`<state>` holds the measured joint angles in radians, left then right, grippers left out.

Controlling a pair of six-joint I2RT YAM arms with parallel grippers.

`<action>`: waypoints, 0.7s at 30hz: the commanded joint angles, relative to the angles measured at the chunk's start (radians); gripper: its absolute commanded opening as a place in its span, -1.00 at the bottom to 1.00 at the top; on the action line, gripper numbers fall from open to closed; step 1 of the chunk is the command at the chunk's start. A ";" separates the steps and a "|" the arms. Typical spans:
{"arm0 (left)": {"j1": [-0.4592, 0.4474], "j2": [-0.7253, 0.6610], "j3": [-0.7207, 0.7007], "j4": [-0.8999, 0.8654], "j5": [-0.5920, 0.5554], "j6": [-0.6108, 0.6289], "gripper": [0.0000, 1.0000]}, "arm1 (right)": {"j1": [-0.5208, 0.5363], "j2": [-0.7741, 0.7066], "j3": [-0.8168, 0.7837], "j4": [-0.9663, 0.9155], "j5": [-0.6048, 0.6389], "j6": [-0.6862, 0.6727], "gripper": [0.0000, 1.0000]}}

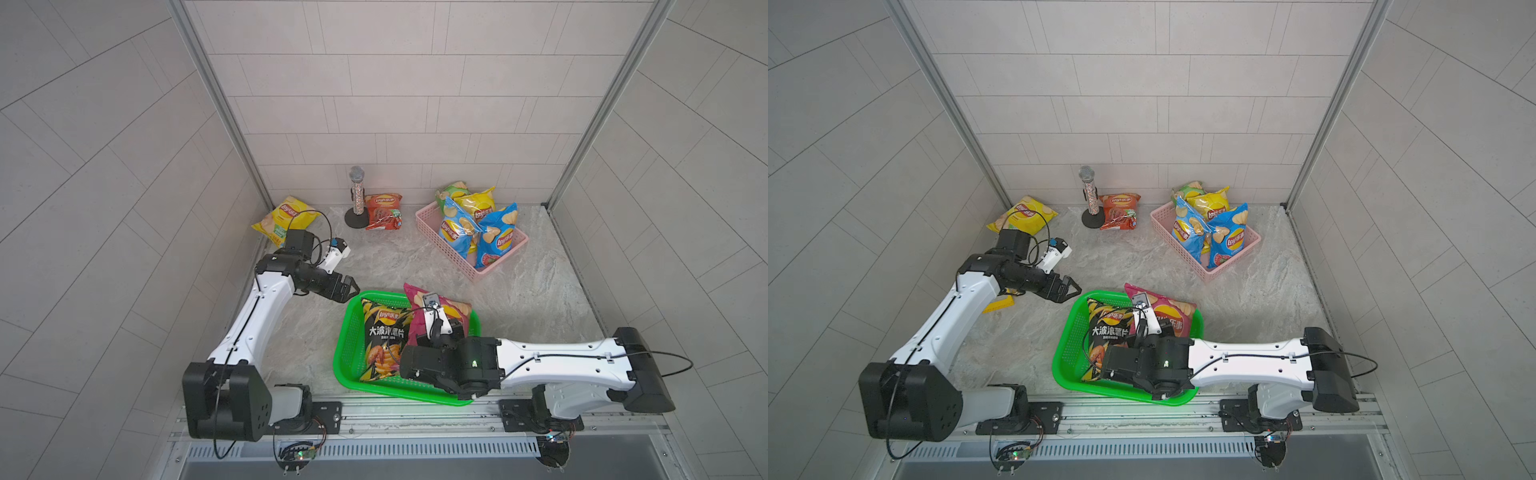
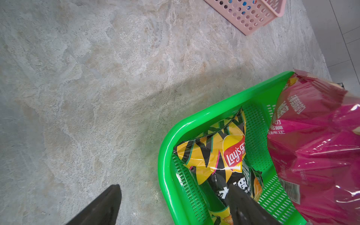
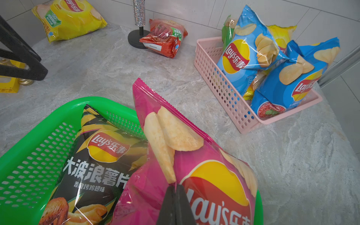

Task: Put the potato chips into the basket
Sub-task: Place the potato chip in the basket.

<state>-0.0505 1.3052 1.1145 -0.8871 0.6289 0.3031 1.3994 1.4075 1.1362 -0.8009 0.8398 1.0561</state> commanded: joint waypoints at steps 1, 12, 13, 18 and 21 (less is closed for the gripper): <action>0.006 0.013 -0.005 -0.001 0.021 -0.004 0.85 | -0.026 0.002 -0.028 -0.035 -0.049 0.031 -1.00; 0.005 0.013 -0.004 0.003 0.008 -0.005 0.85 | -0.108 0.071 -0.080 0.072 -0.224 -0.021 -0.88; 0.005 0.014 -0.004 0.004 0.008 -0.004 0.85 | -0.111 0.082 -0.075 0.072 -0.234 -0.028 -0.81; 0.005 0.017 0.003 0.007 -0.023 0.018 0.85 | -0.116 0.109 -0.019 0.014 -0.255 -0.048 -0.27; 0.004 0.014 0.003 0.009 -0.058 0.061 0.83 | -0.118 0.078 0.036 -0.005 -0.278 -0.121 -0.05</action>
<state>-0.0505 1.3151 1.1145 -0.8856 0.6064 0.3180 1.2869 1.5127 1.1225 -0.7509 0.5903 0.9981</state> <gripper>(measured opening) 0.921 0.457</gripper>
